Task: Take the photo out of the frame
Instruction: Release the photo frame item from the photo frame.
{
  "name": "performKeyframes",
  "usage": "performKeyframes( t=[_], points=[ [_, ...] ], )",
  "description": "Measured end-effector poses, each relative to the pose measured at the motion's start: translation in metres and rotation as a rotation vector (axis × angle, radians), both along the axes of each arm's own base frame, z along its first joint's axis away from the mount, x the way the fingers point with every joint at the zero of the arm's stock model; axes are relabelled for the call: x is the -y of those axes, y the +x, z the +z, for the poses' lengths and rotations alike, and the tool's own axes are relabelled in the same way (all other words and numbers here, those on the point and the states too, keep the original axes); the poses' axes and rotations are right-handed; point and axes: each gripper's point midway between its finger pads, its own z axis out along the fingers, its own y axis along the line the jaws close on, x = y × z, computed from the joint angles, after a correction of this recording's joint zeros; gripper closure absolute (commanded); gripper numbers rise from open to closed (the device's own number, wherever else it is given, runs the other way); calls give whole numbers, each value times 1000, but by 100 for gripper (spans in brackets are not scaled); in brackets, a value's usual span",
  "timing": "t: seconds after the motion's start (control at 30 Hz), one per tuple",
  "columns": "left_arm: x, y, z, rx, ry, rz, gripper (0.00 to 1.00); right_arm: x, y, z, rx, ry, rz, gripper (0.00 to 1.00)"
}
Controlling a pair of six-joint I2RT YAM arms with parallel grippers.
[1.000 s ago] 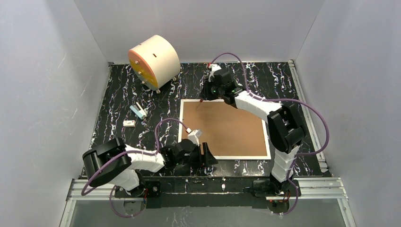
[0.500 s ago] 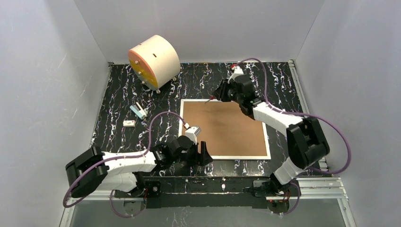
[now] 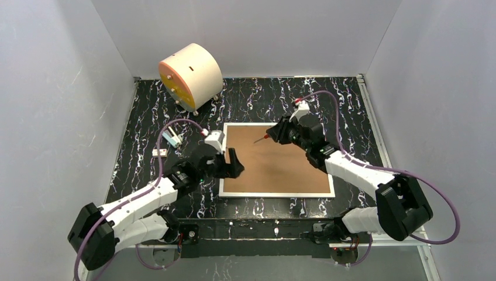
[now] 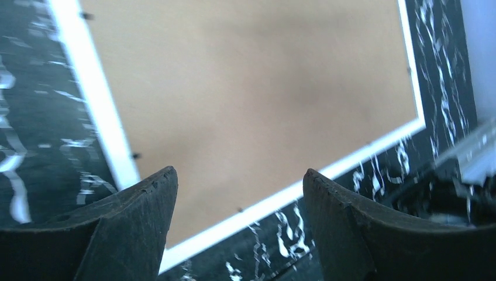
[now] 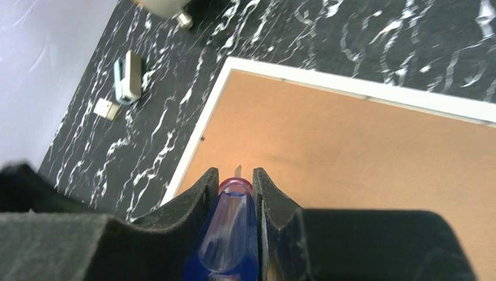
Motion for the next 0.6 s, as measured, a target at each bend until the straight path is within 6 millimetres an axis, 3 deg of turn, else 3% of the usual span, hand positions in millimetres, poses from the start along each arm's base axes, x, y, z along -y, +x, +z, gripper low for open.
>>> performKeyframes(
  t=[0.13, 0.33, 0.6],
  points=[
    [-33, 28, 0, -12, 0, 131, 23, -20, -29, -16, -16, -2, 65, 99],
    [-61, 43, -16, -98, -26, 231, 23, -37, -63, -49, -78, 4, 126, 99],
    [-60, 32, -57, -240, -63, 230, 25, -58, -64, -36, -14, 74, 139, 99]
  ],
)
